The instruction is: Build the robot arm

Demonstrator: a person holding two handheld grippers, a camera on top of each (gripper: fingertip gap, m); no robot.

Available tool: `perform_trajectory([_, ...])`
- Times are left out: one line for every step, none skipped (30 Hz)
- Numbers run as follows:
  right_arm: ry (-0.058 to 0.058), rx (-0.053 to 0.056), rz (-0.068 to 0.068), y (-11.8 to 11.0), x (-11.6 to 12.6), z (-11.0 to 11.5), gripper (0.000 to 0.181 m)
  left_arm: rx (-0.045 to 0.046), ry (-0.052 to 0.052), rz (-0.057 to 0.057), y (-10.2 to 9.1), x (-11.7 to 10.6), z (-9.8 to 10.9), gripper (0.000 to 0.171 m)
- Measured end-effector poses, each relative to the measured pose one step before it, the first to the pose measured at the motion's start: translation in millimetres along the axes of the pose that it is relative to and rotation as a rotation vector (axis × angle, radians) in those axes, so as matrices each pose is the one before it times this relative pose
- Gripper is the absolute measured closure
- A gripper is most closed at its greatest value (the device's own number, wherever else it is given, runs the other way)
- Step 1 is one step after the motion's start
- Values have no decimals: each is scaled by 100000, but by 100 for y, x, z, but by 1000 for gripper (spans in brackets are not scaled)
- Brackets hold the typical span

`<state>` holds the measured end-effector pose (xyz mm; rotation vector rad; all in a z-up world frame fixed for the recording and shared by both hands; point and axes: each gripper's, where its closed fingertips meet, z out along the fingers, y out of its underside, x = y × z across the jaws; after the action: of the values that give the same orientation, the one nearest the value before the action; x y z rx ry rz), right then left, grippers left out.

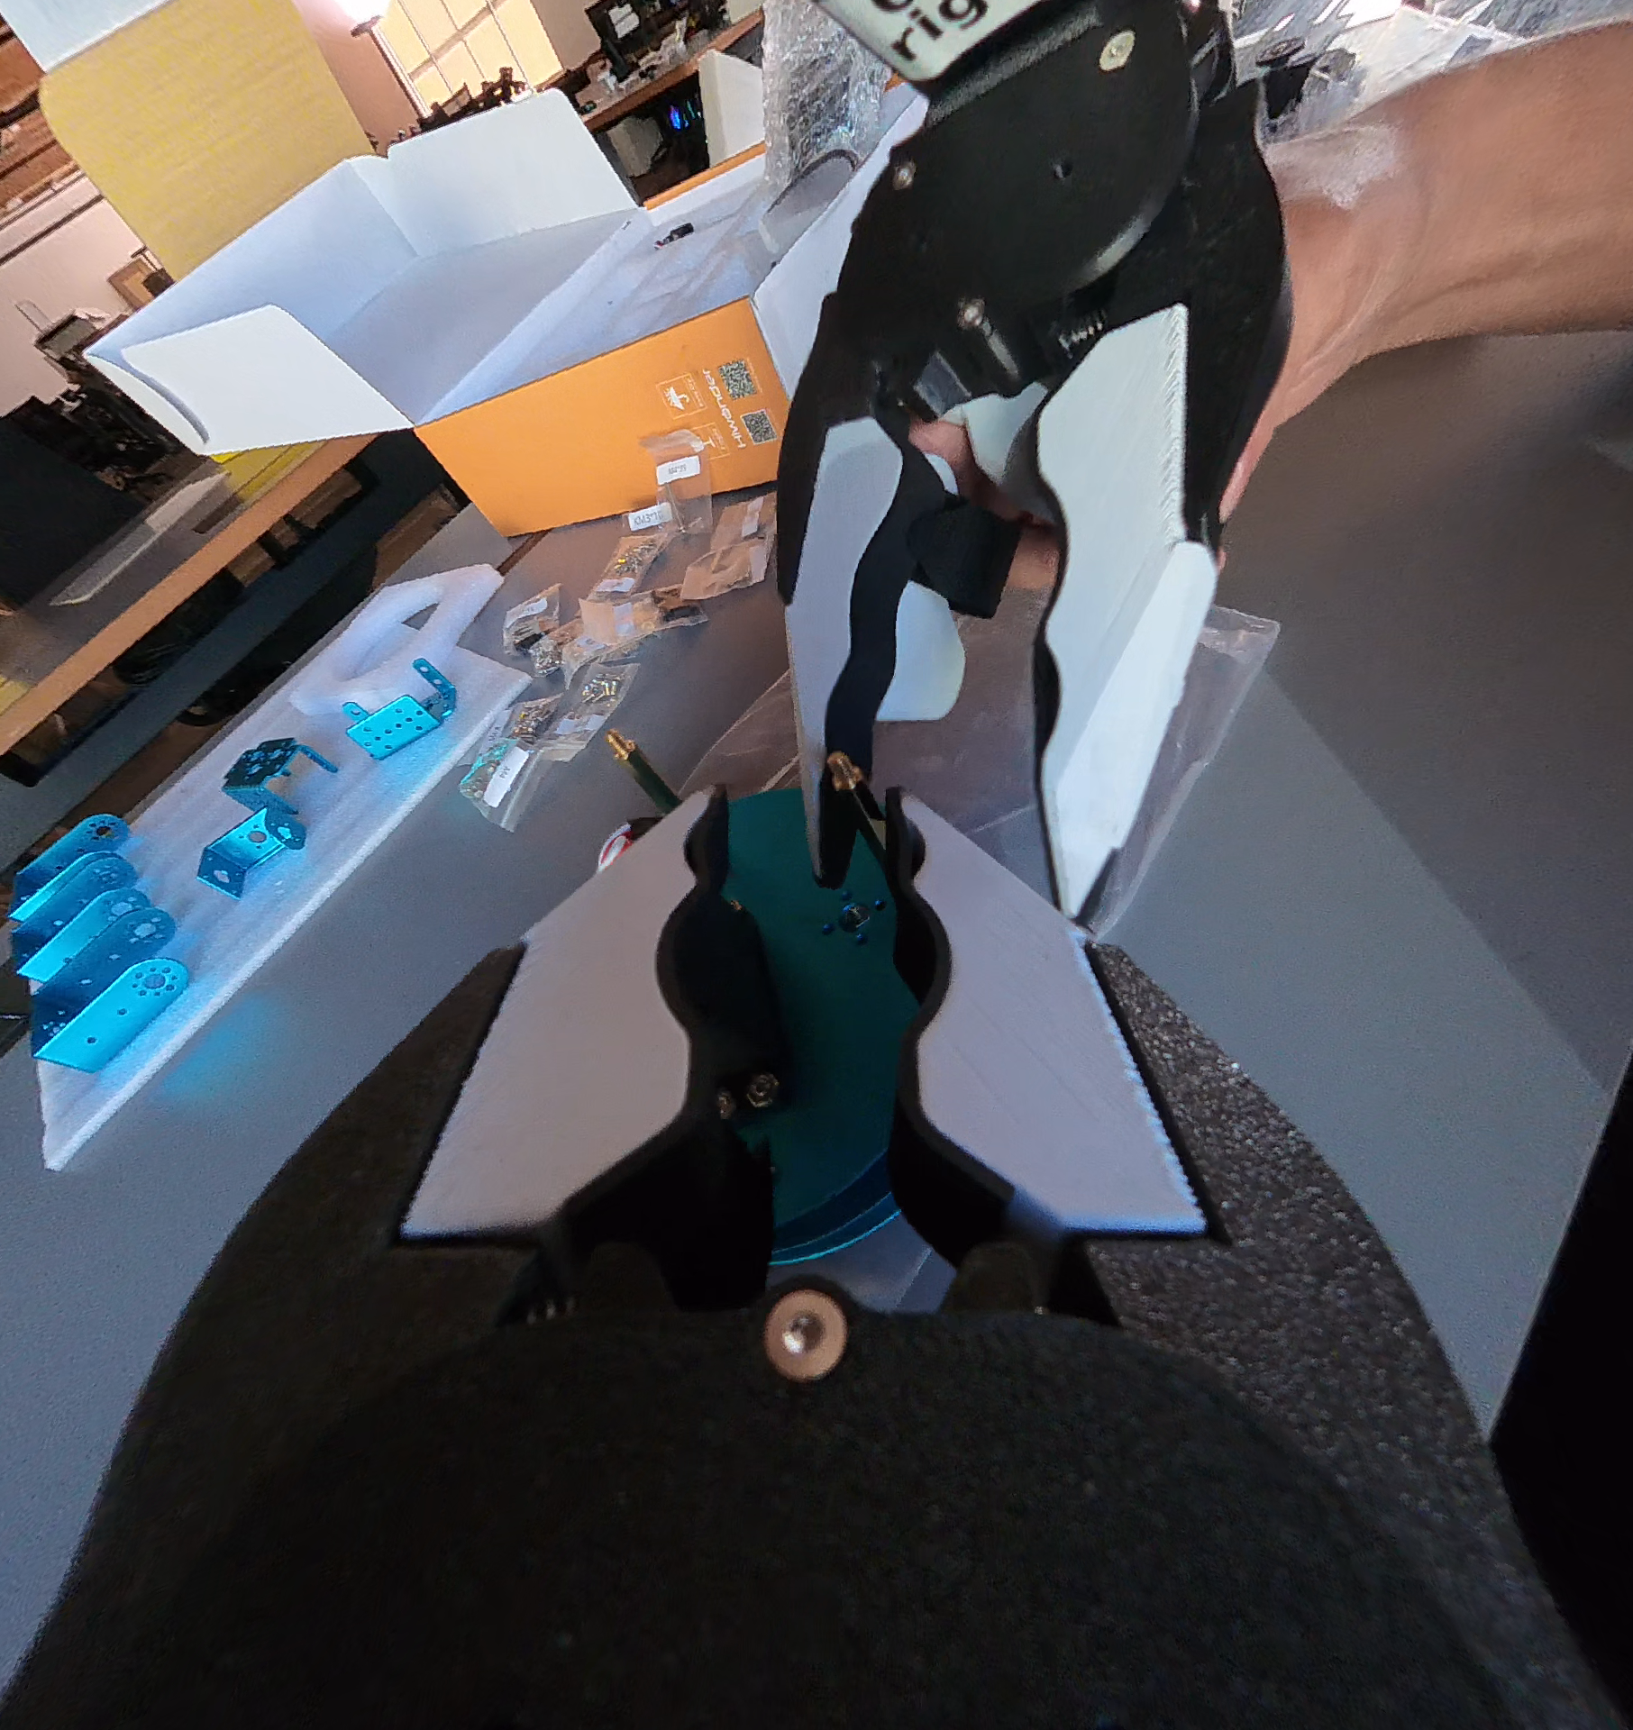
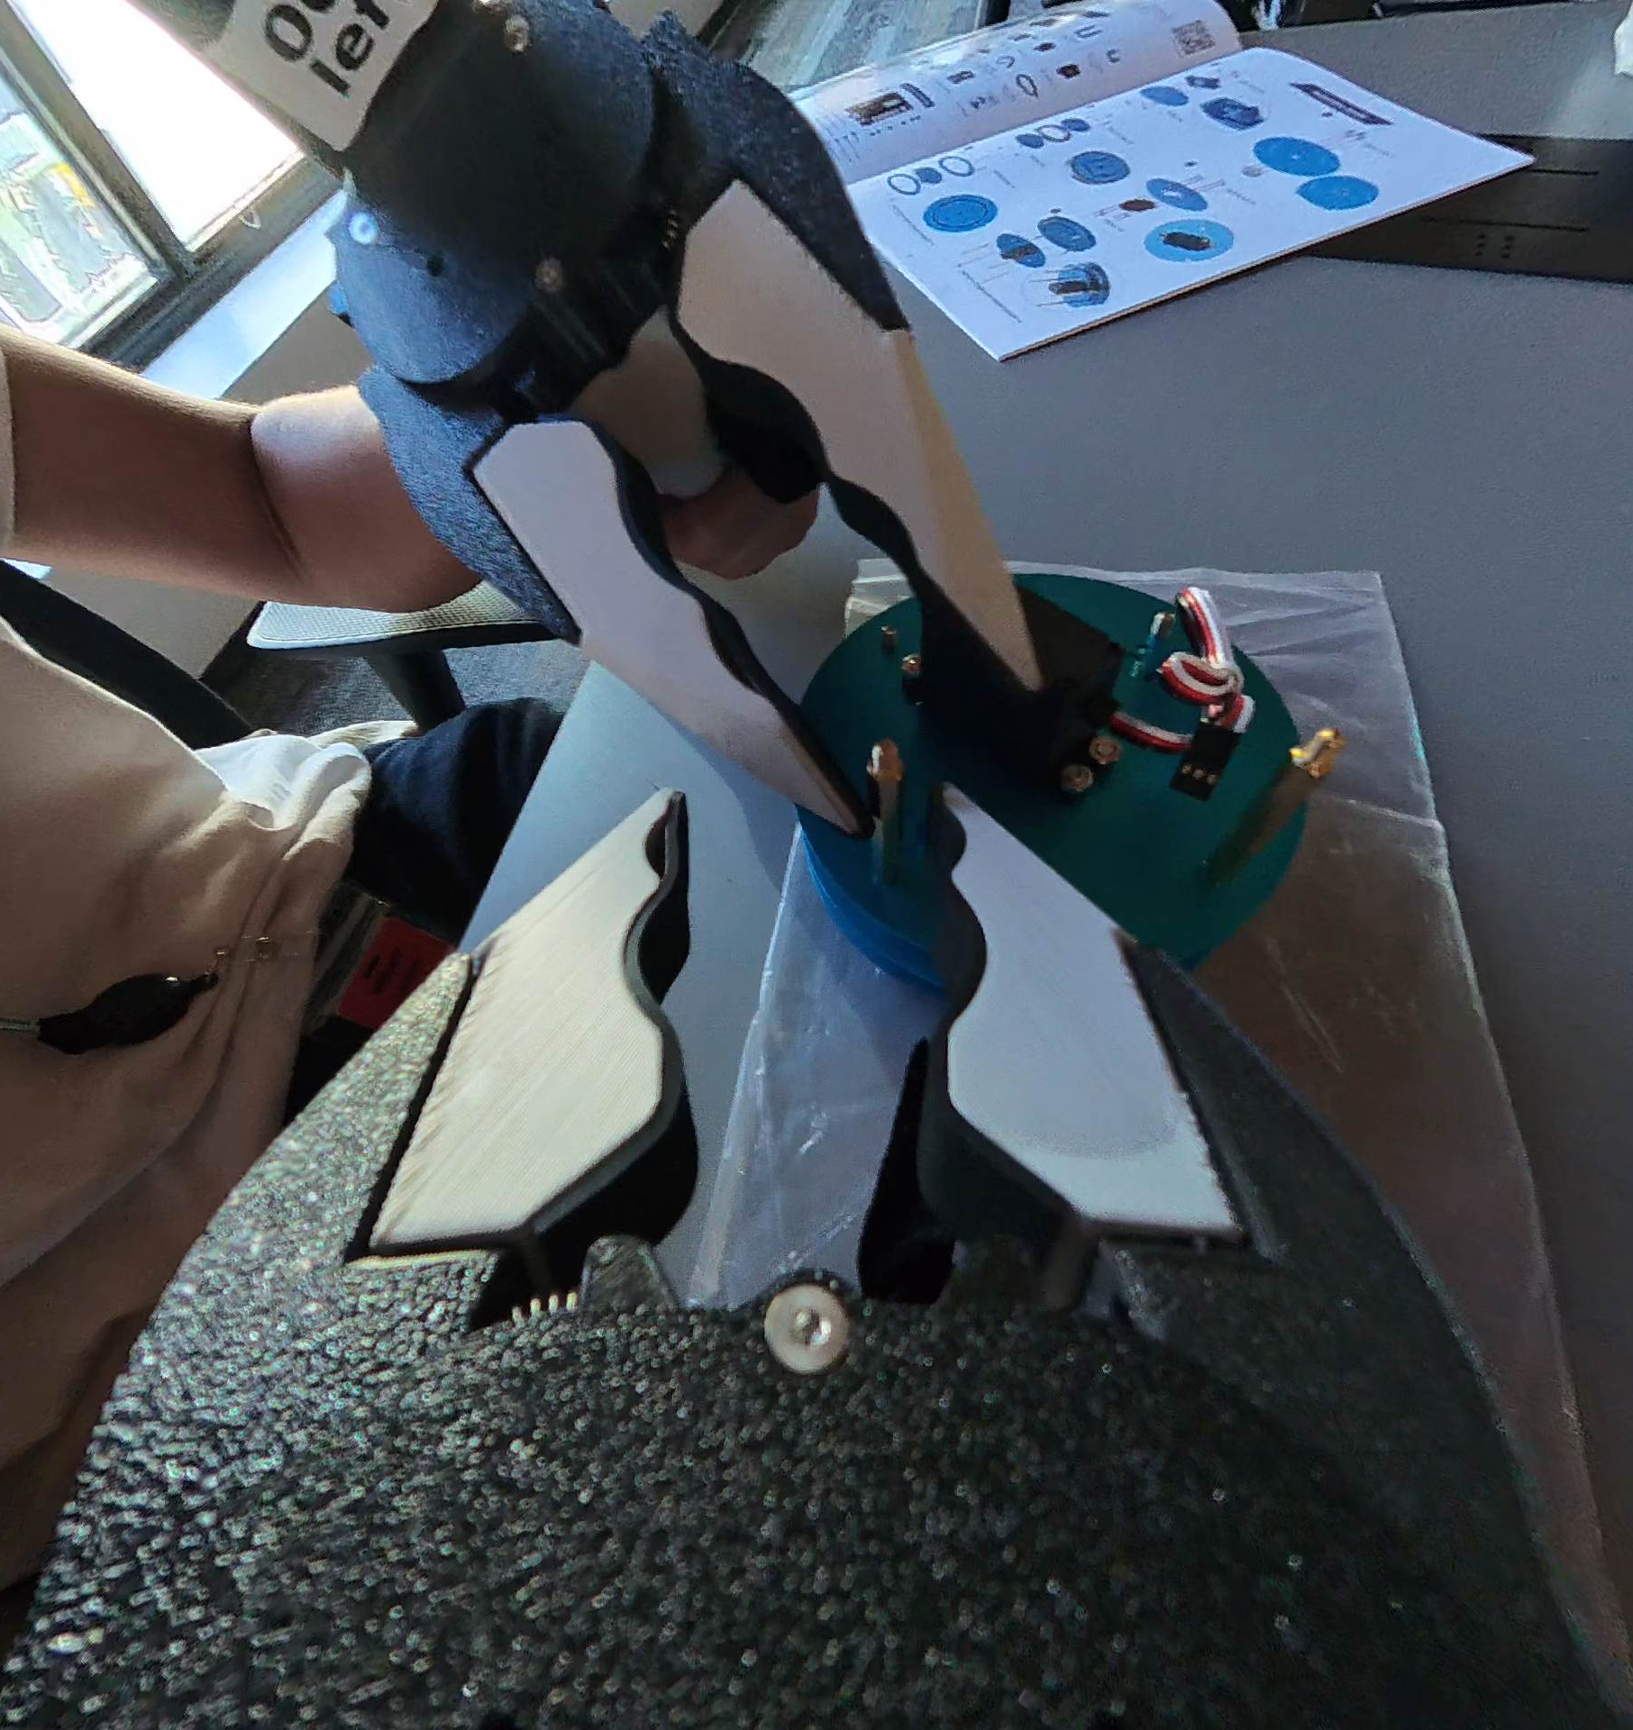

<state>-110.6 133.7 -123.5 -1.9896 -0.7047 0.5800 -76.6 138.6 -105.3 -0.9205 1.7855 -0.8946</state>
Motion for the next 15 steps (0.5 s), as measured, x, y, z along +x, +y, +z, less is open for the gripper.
perform_trajectory([-1810, 269, 475, -63, -294, 107, 133, -8, -291, -387, 9, -72, 79, 137])
perform_trajectory([-779, -41, 472, 1, -156, 10, 132, -111, -44, -431, 59, -62, 71, 135])
perform_trajectory([95, -306, 82, 82, -6, -113, 132, -74, -177, -47, 90, -87, 13, 134])
perform_trajectory([-86, -304, 186, 101, -6, -222, 134, 85, 189, 48, 83, -28, -64, 132])
perform_trajectory([320, 144, 500, 83, 94, -270, 135, -77, 124, -199, 108, -23, -109, 133])
perform_trajectory([567, 298, 366, 76, 163, -275, 138, -54, -195, -286, 111, -52, -135, 133])
perform_trajectory([738, 206, 366, 50, 208, -196, 138, 115, 221, -362, 76, 19, -134, 133])
perform_trajectory([733, 218, 234, 10, 217, -102, 137, -92, 231, -411, 98, 14, -120, 134])
perform_trajectory([96, 569, 316, -101, 102, 2, 136, -77, -486, -593, 70, -108, -72, 133])
perform_trajectory([-736, 559, 347, -143, -57, 96, 135, 481, 117, -963, -44, -13, -46, 133])
perform_trajectory([-1182, 689, 74, -182, -173, 170, 134, 808, 1082, -1067, -126, 128, 10, 131])
perform_trajectory([-1127, 1011, -479, -250, -229, 209, 134, 547, 608, -672, -112, 95, 82, 130])
perform_trajectory([-1084, 599, -542, -182, -241, 219, 132, -19, -138, -21, -42, 1, 167, 129])
perform_trajectory([-792, -37, -134, -77, -188, 177, 132, -705, -998, 414, 64, -143, 209, 129])
perform_trajectory([-78, -430, 67, 43, -68, 71, 131, -914, -1449, 547, 114, -248, 197, 125])
